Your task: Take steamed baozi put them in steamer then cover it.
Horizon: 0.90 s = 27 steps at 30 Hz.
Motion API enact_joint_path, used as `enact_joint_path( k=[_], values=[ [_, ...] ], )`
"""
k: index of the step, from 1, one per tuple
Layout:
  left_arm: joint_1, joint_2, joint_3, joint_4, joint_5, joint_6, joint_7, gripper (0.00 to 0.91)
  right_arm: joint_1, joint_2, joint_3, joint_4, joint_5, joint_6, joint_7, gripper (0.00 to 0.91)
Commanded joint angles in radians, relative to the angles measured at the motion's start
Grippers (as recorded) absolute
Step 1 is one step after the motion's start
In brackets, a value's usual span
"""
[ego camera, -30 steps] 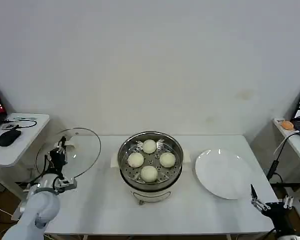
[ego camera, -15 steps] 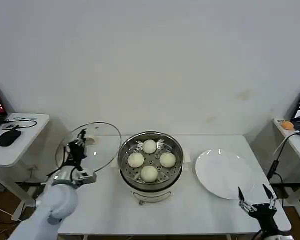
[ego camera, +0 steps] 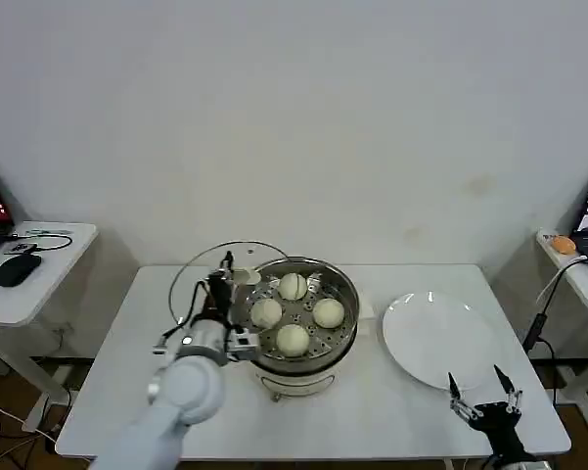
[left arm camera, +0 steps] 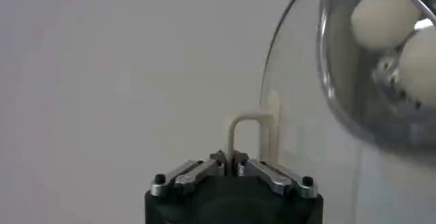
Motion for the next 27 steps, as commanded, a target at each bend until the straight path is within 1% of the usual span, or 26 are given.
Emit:
enact_joint_path(
  k=[1, 2, 5, 14, 27],
  values=[
    [-0.031, -0.239, 0.09, 0.048, 0.256, 0.027, 0.103, 0.0, 0.004, 0.006, -0.022, -0.014, -0.032, 0.0, 0.0, 0.907],
    [-0.033, -0.263, 0.084, 0.055, 0.269, 0.027, 0.103, 0.0, 0.004, 0.009, -0.025, -0.013, -0.035, -0.001, 0.0, 0.907],
    [-0.033, -0.296, 0.081, 0.064, 0.29, 0.027, 0.102, 0.0, 0.004, 0.011, -0.029, -0.015, -0.043, 0.0, 0.0, 0.907],
    [0.018, -0.367, 0.106, 0.099, 0.378, 0.005, 0.083, 0.0, 0.004, 0.009, -0.031, -0.019, -0.045, 0.0, 0.0, 0.907],
    [0.03, -0.373, 0.114, 0.149, 0.394, -0.006, 0.06, 0.0, 0.003, 0.01, -0.044, -0.024, -0.045, 0.0, 0.002, 0.907]
  ],
)
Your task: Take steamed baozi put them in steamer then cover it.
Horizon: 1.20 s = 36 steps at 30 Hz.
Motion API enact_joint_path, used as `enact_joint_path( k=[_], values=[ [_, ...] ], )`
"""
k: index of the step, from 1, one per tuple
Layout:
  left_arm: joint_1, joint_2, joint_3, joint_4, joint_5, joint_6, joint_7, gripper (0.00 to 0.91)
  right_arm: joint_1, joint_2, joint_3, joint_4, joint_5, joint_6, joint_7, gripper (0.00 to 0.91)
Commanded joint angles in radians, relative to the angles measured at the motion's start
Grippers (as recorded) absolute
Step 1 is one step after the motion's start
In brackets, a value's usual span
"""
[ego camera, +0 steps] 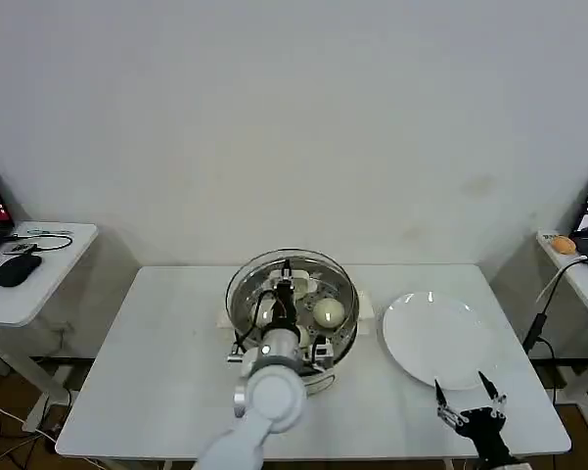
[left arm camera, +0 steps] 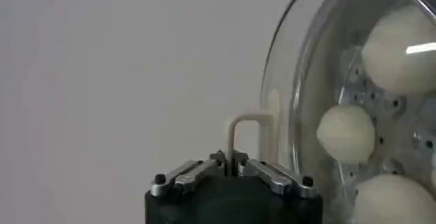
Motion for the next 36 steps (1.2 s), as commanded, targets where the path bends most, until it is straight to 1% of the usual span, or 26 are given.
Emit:
enact_joint_path(
  k=[1, 11, 24, 28, 36],
  values=[
    [0.013, -0.047, 0.011, 0.031, 0.048, -0.005, -0.002, 0.0, 0.003, 0.001, -0.007, -0.003, -0.004, -0.001, 0.001, 0.907],
    [0.005, -0.037, 0.008, 0.054, 0.047, -0.013, -0.006, 0.0, -0.003, 0.001, -0.01, -0.005, -0.004, 0.003, -0.001, 0.907],
    [0.007, -0.042, 0.0, 0.072, 0.045, -0.02, -0.027, 0.0, -0.004, 0.006, -0.022, 0.002, -0.003, 0.002, -0.001, 0.907],
    [0.008, -0.043, -0.004, 0.078, 0.044, -0.02, -0.029, 0.0, -0.004, 0.006, -0.026, 0.005, 0.015, -0.001, 0.005, 0.907],
    [0.012, -0.045, -0.008, 0.083, 0.032, -0.025, -0.031, 0.01, -0.004, 0.005, -0.028, 0.005, 0.018, 0.002, 0.008, 0.907]
  ],
)
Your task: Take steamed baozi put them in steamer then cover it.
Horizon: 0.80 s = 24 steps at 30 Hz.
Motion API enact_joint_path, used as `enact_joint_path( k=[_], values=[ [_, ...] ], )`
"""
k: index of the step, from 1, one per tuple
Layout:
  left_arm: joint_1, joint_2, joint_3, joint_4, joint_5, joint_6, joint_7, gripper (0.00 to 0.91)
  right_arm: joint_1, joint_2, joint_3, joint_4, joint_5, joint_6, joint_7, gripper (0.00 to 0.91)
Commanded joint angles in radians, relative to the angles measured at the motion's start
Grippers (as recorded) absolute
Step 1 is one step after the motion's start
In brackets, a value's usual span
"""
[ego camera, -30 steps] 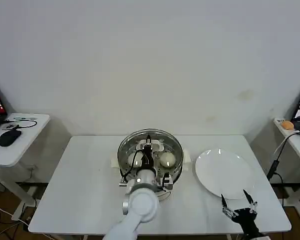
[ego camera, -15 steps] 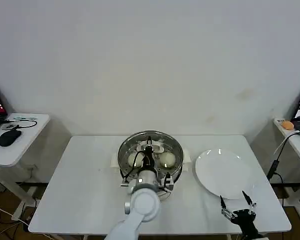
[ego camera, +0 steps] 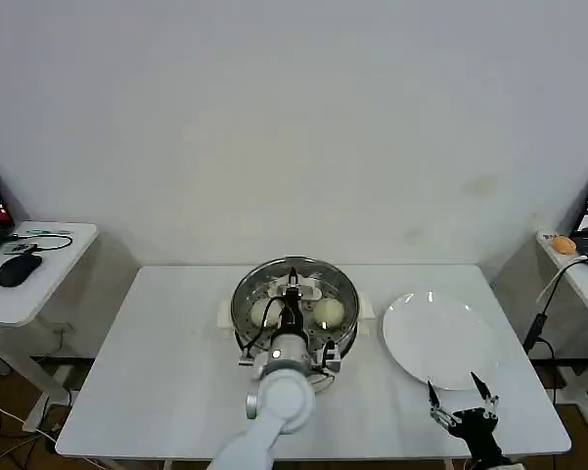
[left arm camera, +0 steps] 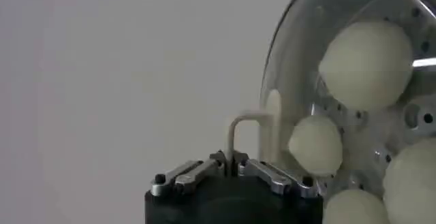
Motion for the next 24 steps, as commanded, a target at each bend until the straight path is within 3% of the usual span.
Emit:
enact_joint_path(
  k=[1, 2, 15, 24],
  values=[
    [0.005, -0.005, 0.0, 0.005, -0.014, -0.003, -0.008, 0.121, 0.002, 0.0, -0.004, -0.001, 0.011, 0.003, 0.006, 0.907],
    [0.007, -0.006, -0.001, 0.005, -0.016, -0.002, -0.012, 0.907, 0.002, 0.0, -0.004, -0.001, 0.011, 0.003, 0.007, 0.907],
    [0.028, 0.021, -0.001, -0.06, -0.031, -0.001, -0.007, 0.907, 0.002, 0.004, -0.01, -0.003, 0.009, 0.006, 0.012, 0.907],
    [0.098, 0.12, 0.021, -0.207, -0.091, -0.009, -0.006, 0.907, 0.0, 0.006, -0.012, -0.004, 0.007, 0.006, 0.013, 0.907]
  ],
)
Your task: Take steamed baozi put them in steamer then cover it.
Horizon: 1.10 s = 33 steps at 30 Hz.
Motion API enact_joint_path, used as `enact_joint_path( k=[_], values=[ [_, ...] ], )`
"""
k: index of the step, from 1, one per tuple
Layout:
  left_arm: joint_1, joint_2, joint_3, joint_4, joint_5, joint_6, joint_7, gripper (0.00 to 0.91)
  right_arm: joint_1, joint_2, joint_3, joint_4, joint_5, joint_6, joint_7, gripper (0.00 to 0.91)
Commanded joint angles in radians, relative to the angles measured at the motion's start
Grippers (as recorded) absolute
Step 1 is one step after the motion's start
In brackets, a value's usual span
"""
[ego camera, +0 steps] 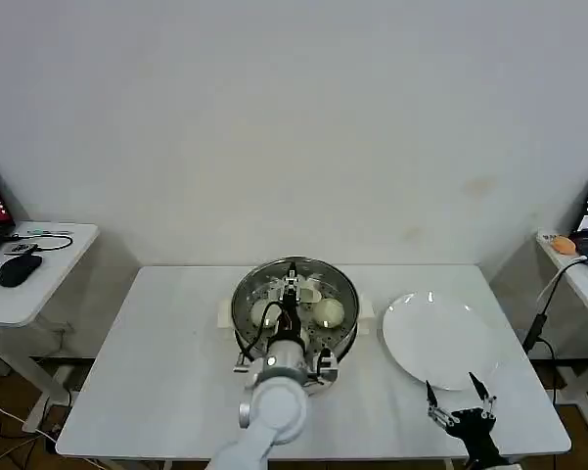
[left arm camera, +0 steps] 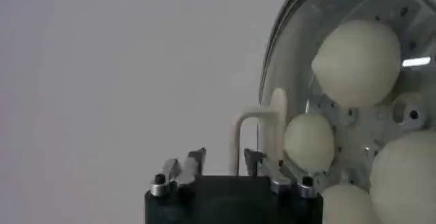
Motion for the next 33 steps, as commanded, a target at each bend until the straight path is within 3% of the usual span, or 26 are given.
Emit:
enact_joint_path(
  k=[1, 8, 13, 17, 20, 23, 26, 30, 33],
  values=[
    [0.067, 0.097, 0.014, -0.155, -0.049, -0.009, 0.004, 0.907, 0.001, 0.001, -0.001, -0.002, 0.001, 0.002, 0.003, 0.907],
    [0.145, 0.212, -0.01, -0.335, -0.226, -0.032, -0.025, 0.907, -0.003, 0.004, -0.003, -0.001, -0.002, 0.003, 0.005, 0.907],
    [0.219, 0.257, -0.092, -0.405, -0.418, -0.119, -0.183, 0.907, -0.004, 0.0, -0.003, -0.007, -0.001, 0.006, 0.02, 0.907],
    [0.328, 0.277, -0.178, -0.48, -0.705, -0.216, -0.364, 0.907, -0.014, -0.004, -0.004, -0.001, 0.002, 0.005, 0.024, 0.907],
    [0.442, 0.277, -0.264, -0.475, -1.037, -0.425, -0.572, 0.907, -0.021, -0.009, -0.004, 0.006, 0.01, 0.004, 0.025, 0.907],
    [0.568, 0.241, -0.41, -0.412, -1.336, -0.738, -0.703, 0.907, -0.035, -0.015, -0.008, 0.024, 0.019, -0.002, 0.023, 0.907],
    [0.656, 0.188, -0.545, -0.339, -1.526, -0.881, -0.711, 0.907, -0.06, -0.02, -0.003, 0.053, 0.007, -0.04, -0.009, 0.907],
    [0.754, 0.154, -0.636, -0.309, -1.613, -0.87, -0.729, 0.907, -0.107, -0.047, -0.002, 0.09, 0.034, -0.078, -0.011, 0.907],
    [0.808, 0.165, -0.644, -0.307, -1.677, -0.782, -0.72, 0.907, -0.132, -0.068, -0.017, 0.122, 0.093, -0.083, 0.003, 0.907]
  ],
)
